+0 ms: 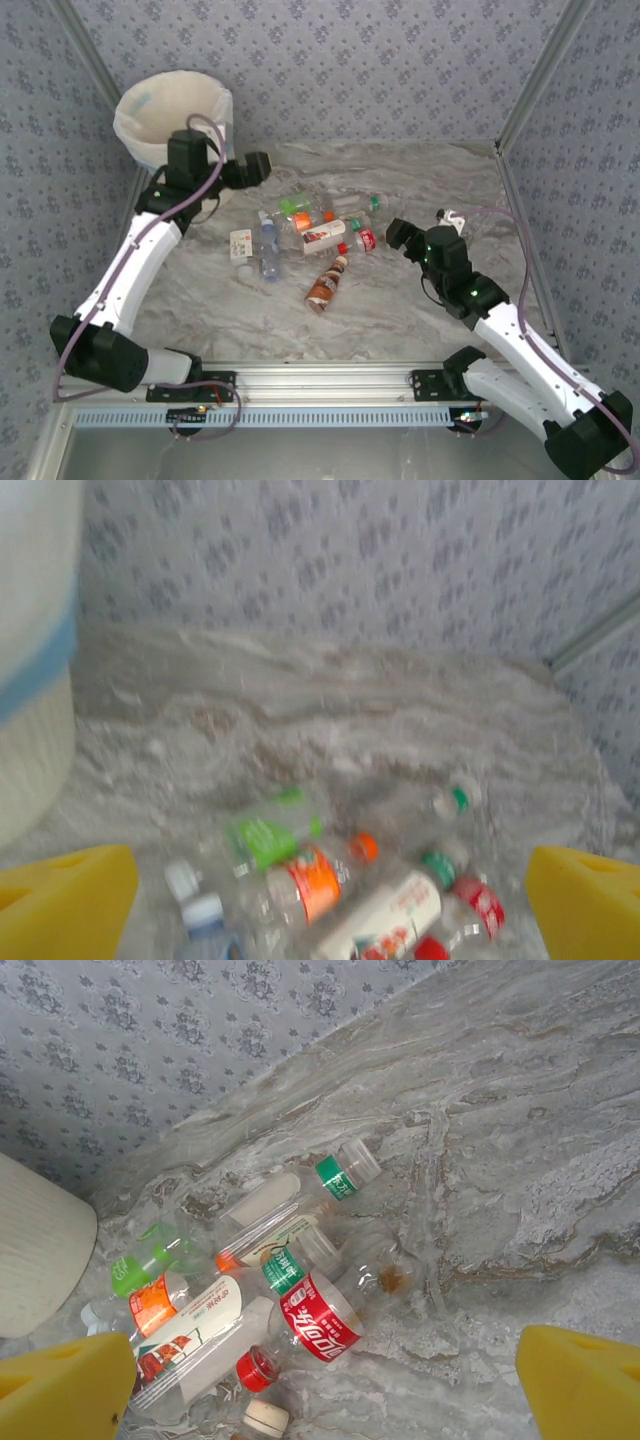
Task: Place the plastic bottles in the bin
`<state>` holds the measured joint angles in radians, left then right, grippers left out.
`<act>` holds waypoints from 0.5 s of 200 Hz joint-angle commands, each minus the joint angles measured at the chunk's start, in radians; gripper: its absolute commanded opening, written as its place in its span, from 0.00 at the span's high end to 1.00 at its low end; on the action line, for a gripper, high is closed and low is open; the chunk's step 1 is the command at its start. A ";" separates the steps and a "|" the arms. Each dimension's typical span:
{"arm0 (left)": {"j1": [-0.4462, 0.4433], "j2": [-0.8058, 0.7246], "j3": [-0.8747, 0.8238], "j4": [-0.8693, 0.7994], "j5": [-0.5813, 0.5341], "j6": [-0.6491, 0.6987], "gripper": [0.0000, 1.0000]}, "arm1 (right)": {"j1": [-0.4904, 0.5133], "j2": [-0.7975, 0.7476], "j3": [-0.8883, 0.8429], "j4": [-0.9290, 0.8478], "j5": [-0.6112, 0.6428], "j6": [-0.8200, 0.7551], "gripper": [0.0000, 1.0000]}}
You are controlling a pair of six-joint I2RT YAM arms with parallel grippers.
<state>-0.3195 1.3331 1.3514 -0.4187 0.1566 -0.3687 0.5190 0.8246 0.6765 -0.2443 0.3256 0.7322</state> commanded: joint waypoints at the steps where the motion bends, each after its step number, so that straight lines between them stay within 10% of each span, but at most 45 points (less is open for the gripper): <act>1: -0.034 -0.032 -0.073 -0.002 -0.071 0.008 0.00 | -0.005 0.020 0.020 0.030 -0.005 -0.016 0.00; 55: -0.033 0.023 -0.214 -0.083 -0.285 -0.051 0.01 | -0.005 0.072 0.033 0.044 -0.037 0.013 0.00; 100: 0.049 0.093 -0.314 -0.021 -0.133 -0.012 0.01 | -0.005 0.080 0.041 0.039 -0.036 -0.006 0.00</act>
<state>-0.2977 1.3861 1.0454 -0.4644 -0.0086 -0.3939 0.5190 0.9024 0.6777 -0.2123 0.2913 0.7357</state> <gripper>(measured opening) 0.994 0.999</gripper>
